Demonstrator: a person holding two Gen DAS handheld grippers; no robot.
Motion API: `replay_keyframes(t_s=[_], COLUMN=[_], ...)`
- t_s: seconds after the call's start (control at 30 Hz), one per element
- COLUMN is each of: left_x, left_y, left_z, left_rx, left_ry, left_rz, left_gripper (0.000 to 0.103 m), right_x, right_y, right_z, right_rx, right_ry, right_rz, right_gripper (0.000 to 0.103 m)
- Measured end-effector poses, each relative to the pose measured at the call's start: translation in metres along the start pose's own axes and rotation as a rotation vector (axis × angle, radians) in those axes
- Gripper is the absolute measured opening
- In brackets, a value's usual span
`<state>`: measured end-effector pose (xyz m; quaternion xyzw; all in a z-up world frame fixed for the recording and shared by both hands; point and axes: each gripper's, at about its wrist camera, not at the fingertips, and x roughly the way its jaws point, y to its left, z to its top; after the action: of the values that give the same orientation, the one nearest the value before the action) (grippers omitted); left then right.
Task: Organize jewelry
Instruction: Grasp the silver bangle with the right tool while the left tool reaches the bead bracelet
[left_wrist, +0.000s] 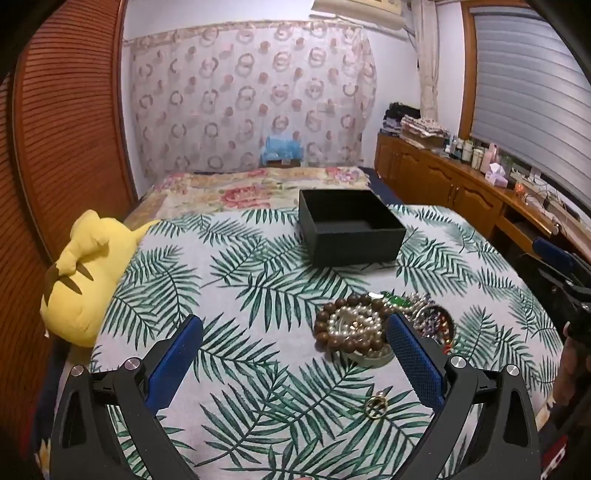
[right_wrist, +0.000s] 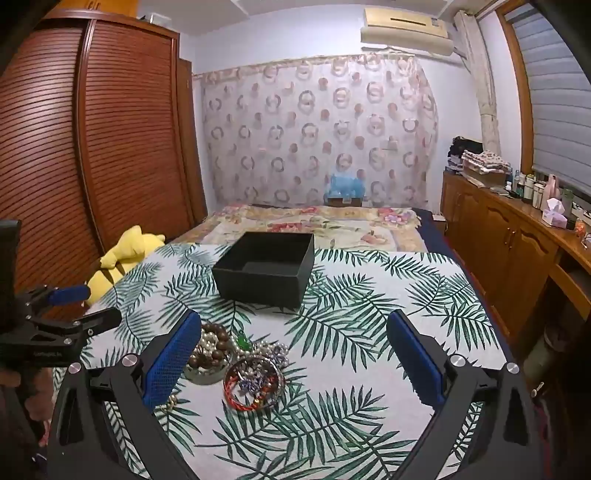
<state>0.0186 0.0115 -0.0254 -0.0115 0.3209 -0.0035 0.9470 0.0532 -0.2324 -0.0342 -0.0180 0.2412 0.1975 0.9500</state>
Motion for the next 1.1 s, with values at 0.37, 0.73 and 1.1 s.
replay_keyframes(t_s=[0.37,0.73,1.1], left_x=[0.023,0.052,0.074], left_y=[0.01,0.023,0.02], left_z=[-0.011,-0.019,-0.012], left_rx=[0.002,0.013,0.047], left_ry=[0.069,0.149,0.18], left_rz=[-0.005,-0.04,-0.1], left_gripper=[0.096,0.096,0.081], right_x=[0.026,0.062,0.091], right_y=[-0.004,-0.006,0.004], right_z=[-0.02,-0.037,-0.038], right_rx=[-0.062,-0.117,-0.187], right_ry=[0.122,0.264,0.333], right_rz=[0.072,0.136,0.146], right_gripper=[0.066,0.033,0.018])
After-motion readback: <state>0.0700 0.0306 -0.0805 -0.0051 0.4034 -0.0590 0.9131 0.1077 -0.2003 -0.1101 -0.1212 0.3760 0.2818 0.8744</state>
